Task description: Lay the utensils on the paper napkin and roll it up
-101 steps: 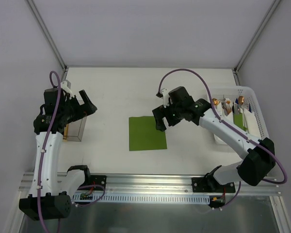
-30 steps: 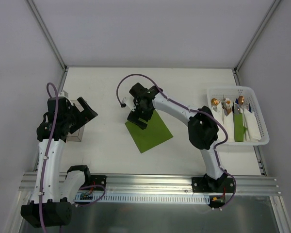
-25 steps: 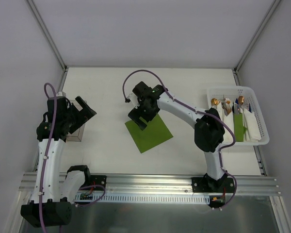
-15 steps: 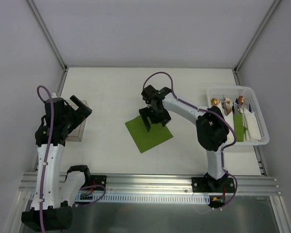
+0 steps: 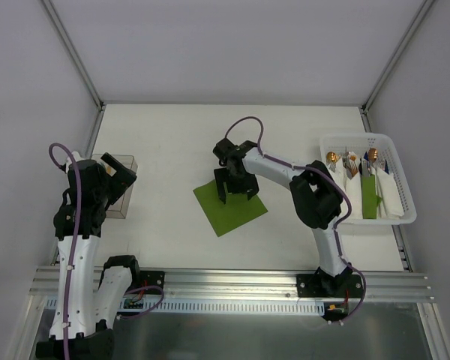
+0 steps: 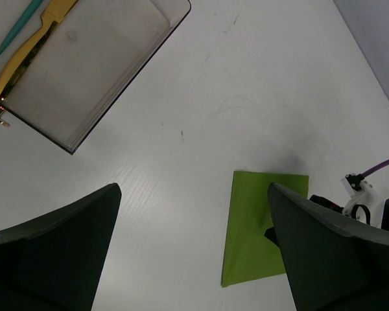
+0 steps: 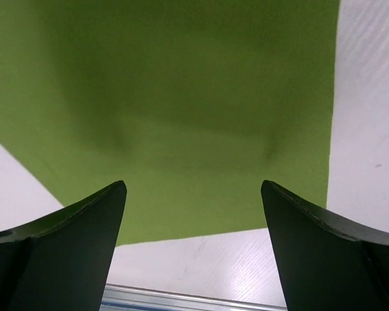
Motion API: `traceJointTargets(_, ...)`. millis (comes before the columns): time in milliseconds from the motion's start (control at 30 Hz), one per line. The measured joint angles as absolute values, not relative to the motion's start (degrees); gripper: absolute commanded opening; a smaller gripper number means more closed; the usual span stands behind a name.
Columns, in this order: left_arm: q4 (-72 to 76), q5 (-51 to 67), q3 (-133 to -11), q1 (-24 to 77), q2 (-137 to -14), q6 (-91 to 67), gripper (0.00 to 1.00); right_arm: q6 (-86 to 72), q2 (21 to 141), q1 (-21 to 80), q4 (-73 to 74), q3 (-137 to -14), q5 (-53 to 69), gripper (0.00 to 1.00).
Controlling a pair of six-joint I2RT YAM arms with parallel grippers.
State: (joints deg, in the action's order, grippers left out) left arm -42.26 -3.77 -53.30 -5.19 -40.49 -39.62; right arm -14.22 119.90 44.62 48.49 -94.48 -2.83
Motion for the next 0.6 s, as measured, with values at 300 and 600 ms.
traceJointTargets(300,-42.24,-4.86,-53.30,-5.19,-42.68,-39.62,0.99,-11.77,123.61,45.47,48.18,-95.24,-4.58,0.85)
traceJointTargets(600,-42.19,-4.05,-53.32,-5.19,-47.64,-38.92,0.99,0.64,126.52,45.47,48.21,-100.22,-3.77,0.86)
